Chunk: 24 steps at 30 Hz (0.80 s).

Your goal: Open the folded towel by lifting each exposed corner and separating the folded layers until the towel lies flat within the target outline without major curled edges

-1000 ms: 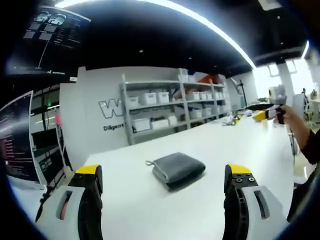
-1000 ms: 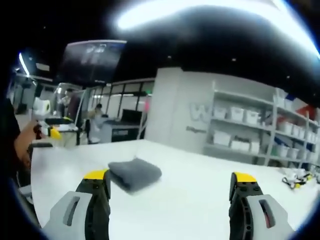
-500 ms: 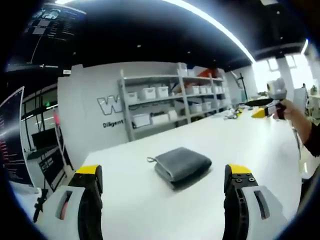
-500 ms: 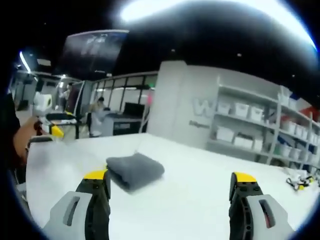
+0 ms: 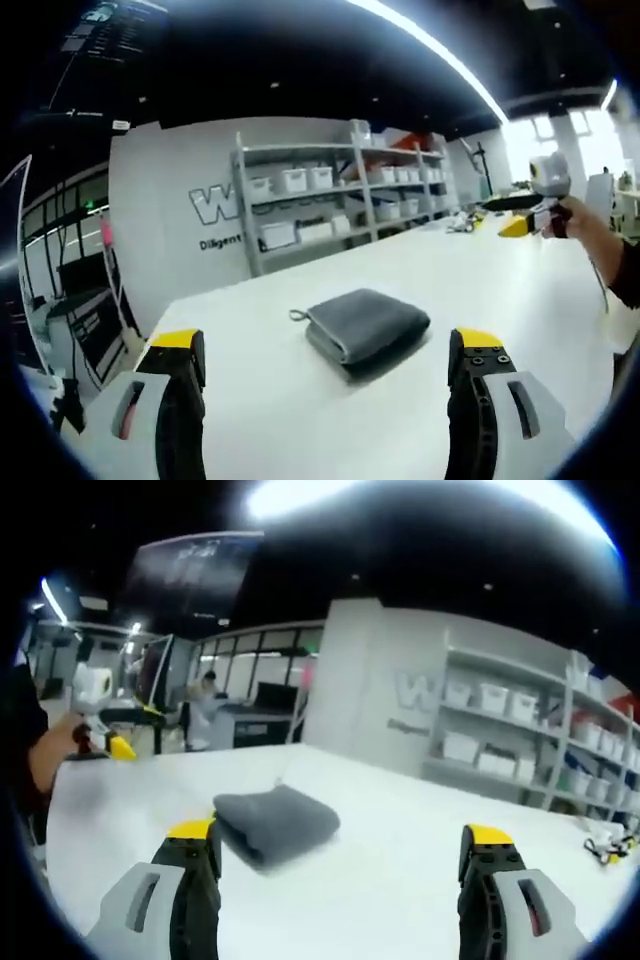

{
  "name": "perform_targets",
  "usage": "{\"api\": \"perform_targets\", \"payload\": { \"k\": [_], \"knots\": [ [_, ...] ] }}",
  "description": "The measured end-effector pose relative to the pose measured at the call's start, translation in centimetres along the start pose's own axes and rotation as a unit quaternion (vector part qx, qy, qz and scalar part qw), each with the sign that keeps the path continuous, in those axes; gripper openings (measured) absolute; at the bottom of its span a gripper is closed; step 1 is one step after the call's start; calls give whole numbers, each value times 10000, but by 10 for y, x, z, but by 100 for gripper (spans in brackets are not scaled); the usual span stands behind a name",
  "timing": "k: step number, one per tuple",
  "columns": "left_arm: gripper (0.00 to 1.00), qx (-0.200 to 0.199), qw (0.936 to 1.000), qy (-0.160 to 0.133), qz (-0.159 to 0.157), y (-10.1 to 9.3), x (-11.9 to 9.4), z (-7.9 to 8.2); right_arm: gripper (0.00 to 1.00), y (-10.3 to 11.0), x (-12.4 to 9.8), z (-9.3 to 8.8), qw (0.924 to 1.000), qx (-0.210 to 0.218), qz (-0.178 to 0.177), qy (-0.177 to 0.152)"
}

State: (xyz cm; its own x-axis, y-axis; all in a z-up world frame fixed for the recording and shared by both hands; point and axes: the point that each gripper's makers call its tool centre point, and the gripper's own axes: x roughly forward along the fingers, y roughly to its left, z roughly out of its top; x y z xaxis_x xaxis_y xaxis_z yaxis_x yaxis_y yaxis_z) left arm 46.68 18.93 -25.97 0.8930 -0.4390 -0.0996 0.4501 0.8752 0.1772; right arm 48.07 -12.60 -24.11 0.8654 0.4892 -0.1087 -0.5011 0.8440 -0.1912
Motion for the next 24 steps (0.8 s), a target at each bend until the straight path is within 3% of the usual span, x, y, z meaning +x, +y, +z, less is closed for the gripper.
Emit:
{"api": "perform_targets", "payload": {
  "k": [7, 11, 17, 24],
  "knots": [
    [100, -11, 10000, 9, -45, 7, 17, -2, 99, 4, 12, -7, 10000, -40, 32, 22],
    [100, 2, 9999, 105, -92, 6, 28, -12, 98, 7, 28, -21, 9999, -20, 61, 152],
    [100, -108, 9998, 137, -112, 11, 36, -22, 95, 15, 39, -22, 9998, 29, 166, 67],
    [97, -100, 9997, 213, -103, 15, 52, -35, 95, 25, 55, -36, 9995, -88, 260, 138]
  ]
}}
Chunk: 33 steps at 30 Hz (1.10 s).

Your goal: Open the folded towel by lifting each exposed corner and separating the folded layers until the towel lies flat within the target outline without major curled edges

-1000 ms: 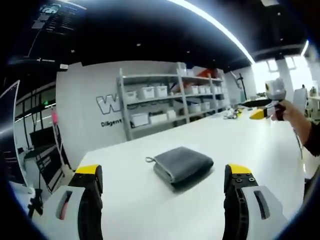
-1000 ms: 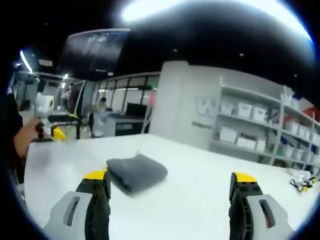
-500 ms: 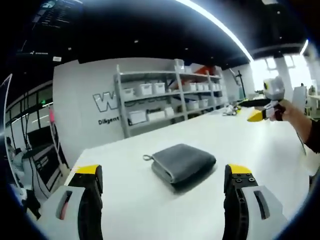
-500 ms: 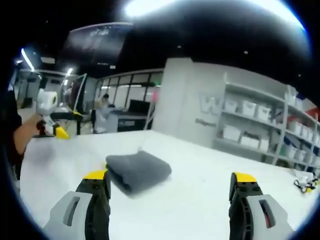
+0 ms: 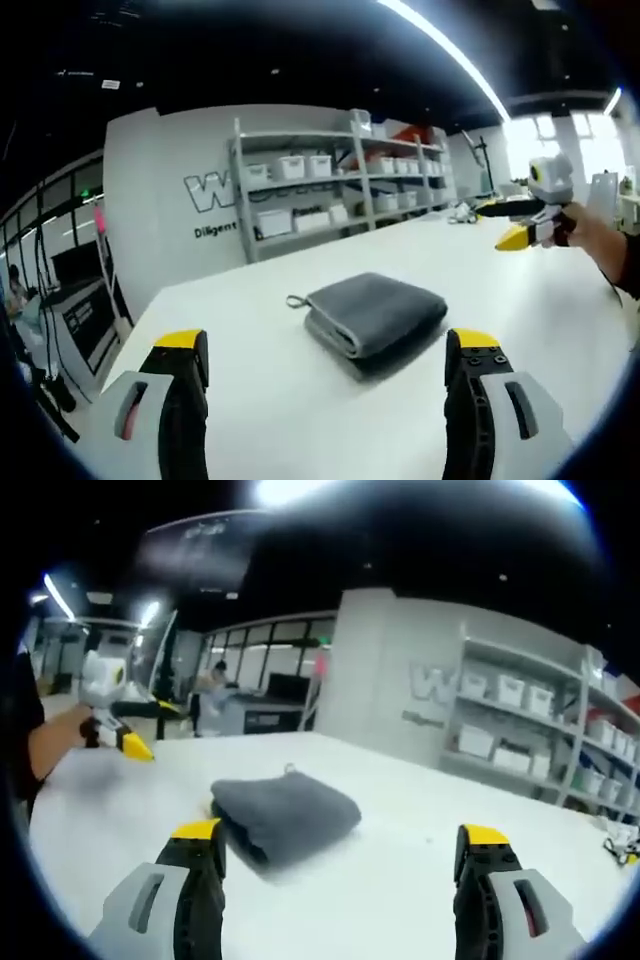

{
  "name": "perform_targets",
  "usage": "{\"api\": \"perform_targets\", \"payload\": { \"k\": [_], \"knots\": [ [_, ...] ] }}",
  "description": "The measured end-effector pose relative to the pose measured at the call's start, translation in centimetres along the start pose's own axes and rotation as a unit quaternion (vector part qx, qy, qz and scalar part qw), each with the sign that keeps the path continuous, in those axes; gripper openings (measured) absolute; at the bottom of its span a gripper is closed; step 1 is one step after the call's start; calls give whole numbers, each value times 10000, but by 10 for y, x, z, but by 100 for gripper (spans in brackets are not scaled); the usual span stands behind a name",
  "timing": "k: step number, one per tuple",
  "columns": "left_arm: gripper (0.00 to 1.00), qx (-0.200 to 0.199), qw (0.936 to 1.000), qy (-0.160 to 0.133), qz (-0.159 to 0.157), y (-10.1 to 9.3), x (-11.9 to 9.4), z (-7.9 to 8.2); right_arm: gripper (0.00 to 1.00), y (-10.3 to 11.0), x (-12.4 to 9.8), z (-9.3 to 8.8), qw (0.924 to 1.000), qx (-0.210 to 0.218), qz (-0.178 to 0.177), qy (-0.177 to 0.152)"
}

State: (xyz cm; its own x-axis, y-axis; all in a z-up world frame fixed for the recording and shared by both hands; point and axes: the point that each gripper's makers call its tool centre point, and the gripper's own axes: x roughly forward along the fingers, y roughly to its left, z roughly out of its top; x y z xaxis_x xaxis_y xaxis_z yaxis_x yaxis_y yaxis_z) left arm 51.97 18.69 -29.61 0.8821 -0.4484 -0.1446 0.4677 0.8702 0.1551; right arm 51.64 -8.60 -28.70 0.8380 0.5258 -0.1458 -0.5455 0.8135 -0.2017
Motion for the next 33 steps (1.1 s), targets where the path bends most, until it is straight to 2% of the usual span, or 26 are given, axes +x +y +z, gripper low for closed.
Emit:
{"api": "perform_targets", "payload": {
  "k": [5, 9, 15, 20, 26, 28, 33],
  "knots": [
    [97, 186, 9997, 159, -96, -5, 17, -15, 95, 6, 14, -13, 9999, -36, 90, 91],
    [96, 171, 9995, 227, -148, -9, 24, -21, 95, 8, 21, -20, 9998, -8, 136, 147],
    [93, 111, 9995, 275, -144, -8, 34, -26, 93, 8, 29, -21, 9997, 61, 180, 121],
    [93, 142, 9990, 303, -280, -12, 46, -34, 91, 9, 41, -23, 9996, 67, 247, 106],
    [86, 87, 9978, 487, -435, -16, 61, -51, 92, 19, 58, -44, 9991, 73, 372, 207],
    [85, 77, 9973, 547, -494, -13, 72, -57, 90, 21, 62, -51, 9989, 63, 396, 241],
    [80, 15, 9961, 662, -590, -21, 85, -72, 85, 31, 75, -59, 9979, 140, 567, 275]
  ]
}}
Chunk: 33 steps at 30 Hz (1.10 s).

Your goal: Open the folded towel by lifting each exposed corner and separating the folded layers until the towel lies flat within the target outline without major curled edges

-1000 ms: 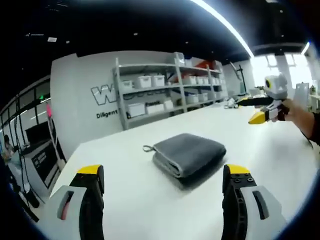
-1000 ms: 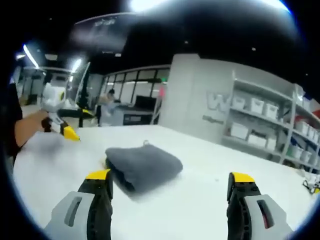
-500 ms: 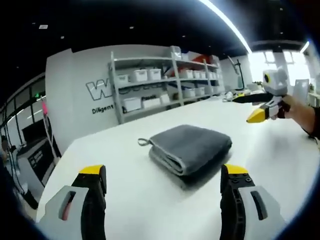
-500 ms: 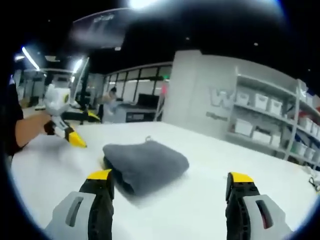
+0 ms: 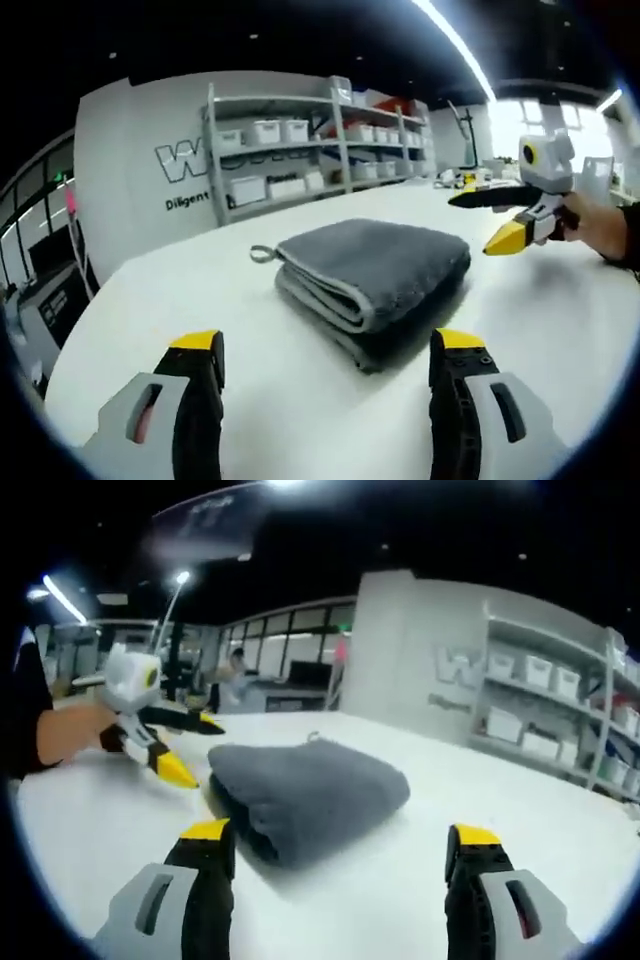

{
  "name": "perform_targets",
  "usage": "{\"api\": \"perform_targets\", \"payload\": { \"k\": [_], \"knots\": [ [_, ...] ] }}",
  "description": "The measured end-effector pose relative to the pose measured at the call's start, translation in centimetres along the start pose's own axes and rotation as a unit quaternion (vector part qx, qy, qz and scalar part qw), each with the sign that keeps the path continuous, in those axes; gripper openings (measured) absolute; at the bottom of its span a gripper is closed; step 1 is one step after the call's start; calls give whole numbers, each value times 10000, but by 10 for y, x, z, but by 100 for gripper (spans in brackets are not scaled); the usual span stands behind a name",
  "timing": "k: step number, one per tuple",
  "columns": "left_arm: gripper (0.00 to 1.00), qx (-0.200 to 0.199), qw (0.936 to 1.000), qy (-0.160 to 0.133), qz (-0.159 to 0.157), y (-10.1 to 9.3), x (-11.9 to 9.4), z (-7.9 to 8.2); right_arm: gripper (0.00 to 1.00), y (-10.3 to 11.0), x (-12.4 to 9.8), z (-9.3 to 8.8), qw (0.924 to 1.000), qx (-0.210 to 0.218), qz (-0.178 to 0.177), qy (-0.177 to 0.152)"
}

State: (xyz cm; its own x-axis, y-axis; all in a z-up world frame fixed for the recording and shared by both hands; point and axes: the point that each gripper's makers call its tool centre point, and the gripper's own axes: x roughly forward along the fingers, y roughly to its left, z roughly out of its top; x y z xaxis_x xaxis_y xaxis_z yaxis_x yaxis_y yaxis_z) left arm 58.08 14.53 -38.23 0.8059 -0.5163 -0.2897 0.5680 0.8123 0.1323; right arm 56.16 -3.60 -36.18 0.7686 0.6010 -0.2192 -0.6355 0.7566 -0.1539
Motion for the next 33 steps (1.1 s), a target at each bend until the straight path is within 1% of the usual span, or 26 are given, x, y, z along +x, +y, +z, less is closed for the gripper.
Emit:
{"api": "perform_targets", "payload": {
  "k": [1, 3, 5, 7, 9, 11, 12, 14, 15, 17, 18, 19, 21, 24, 26, 28, 33],
  "knots": [
    [77, 2, 10000, -2, -1, 0, 2, -1, 84, 1, 4, -1, 10000, -4, 8, 14],
    [71, -44, 10000, -66, -30, -1, 4, 0, 77, 3, 10, -3, 10000, 10, 50, 36],
    [68, -151, 9997, -138, -111, -2, 4, 1, 71, 12, 15, -5, 9990, 312, 308, 77],
    [63, -181, 9997, -101, -163, -4, 6, -1, 71, 9, 18, -5, 9989, 365, 302, 62],
    [59, -183, 9997, 1, -146, -4, 7, -6, 68, 8, 20, -8, 9990, 366, 252, 100],
    [58, -192, 9996, 15, -224, -8, 7, -7, 65, 6, 21, -12, 9990, 376, 202, 132],
    [57, -267, 9992, 14, -299, -11, 7, -7, 64, 8, 20, -13, 9987, 426, 254, 133],
    [53, -556, 9974, -60, -447, -15, 7, -4, 62, 9, 21, -13, 9986, 434, 263, 131],
    [49, -629, 9969, -56, -471, -15, 7, -4, 60, 10, 21, -12, 9988, 400, 258, 119],
    [41, -649, 9968, -30, -466, -15, 8, -6, 51, 13, 21, -11, 9989, 350, 314, 67],
    [38, -611, 9971, 14, -455, -15, 9, -8, 46, 16, 21, -10, 9985, 358, 406, 35],
    [38, -597, 9972, 31, -456, -16, 10, -8, 41, 20, 21, -11, 9981, 387, 476, 52],
    [35, -554, 9972, 72, -492, -20, 11, -10, 35, 27, 22, -14, 9979, 310, 562, 83],
    [32, -628, 9967, 86, -507, -22, 12, -10, 31, 30, 22, -14, 9981, 233, 562, 95],
    [28, -664, 9962, 107, -546, -24, 12, -11, 27, 32, 22, -13, 9978, 268, 598, 82],
    [24, -657, 9958, 103, -634, -28, 12, -10, 25, 33, 21, -13, 9976, 304, 623, 84],
    [19, -751, 9948, 120, -678, -29, 11, -11, 21, 33, 20, -13, 9973, 354, 641, 67]
  ]
}}
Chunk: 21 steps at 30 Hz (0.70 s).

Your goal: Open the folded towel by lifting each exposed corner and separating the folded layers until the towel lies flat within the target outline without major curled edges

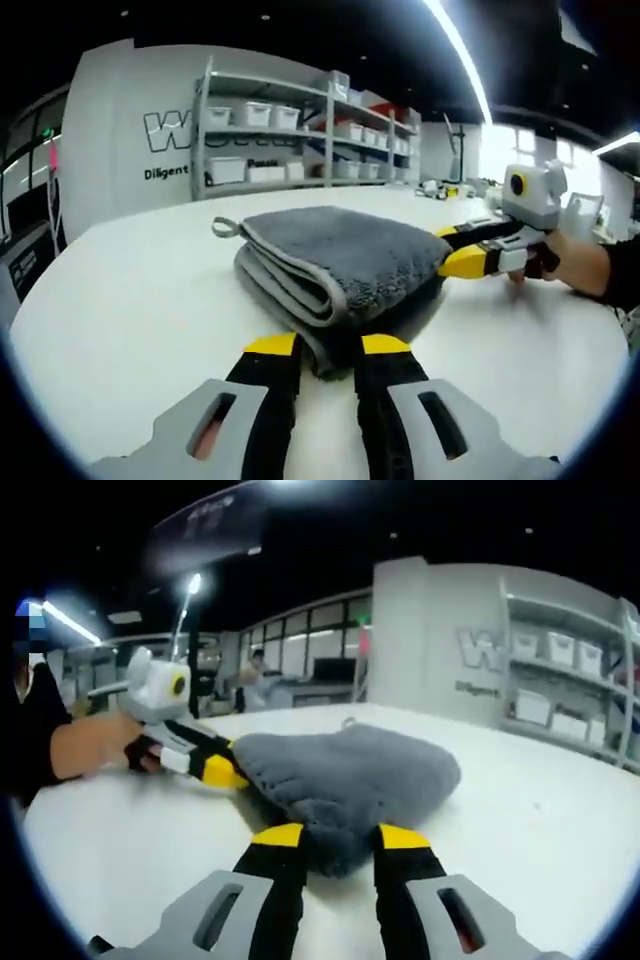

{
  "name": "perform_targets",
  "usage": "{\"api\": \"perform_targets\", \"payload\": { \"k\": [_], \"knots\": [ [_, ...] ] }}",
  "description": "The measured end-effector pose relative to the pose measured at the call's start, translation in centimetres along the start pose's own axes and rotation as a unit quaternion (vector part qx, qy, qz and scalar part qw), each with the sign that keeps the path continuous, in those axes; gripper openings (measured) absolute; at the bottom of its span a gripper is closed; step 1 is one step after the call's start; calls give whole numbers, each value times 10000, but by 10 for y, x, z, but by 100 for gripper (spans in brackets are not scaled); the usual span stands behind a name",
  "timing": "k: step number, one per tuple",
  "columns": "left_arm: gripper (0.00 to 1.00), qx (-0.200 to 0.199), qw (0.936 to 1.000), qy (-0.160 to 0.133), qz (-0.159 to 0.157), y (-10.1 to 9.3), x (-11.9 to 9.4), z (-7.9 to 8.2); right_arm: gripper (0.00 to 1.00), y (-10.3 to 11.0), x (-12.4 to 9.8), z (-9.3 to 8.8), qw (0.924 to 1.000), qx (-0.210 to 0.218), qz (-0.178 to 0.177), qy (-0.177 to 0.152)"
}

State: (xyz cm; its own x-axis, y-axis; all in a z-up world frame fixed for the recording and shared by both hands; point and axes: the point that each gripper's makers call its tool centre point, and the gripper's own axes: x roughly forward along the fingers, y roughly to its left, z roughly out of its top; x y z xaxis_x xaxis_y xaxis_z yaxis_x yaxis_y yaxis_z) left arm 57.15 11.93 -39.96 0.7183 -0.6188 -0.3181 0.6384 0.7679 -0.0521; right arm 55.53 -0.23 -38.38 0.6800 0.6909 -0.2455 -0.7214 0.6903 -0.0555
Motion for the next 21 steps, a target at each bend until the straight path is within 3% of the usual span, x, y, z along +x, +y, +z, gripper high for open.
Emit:
{"api": "perform_targets", "payload": {
  "k": [5, 21],
  "knots": [
    [11, -150, 9999, 19, -36, 0, -2, 0, 17, 0, -1, 0, 9999, -168, 22, -19],
    [7, -165, 9995, 151, -210, -18, -12, -6, 13, 5, -13, -2, 9993, -347, 134, 41]
  ]
}}
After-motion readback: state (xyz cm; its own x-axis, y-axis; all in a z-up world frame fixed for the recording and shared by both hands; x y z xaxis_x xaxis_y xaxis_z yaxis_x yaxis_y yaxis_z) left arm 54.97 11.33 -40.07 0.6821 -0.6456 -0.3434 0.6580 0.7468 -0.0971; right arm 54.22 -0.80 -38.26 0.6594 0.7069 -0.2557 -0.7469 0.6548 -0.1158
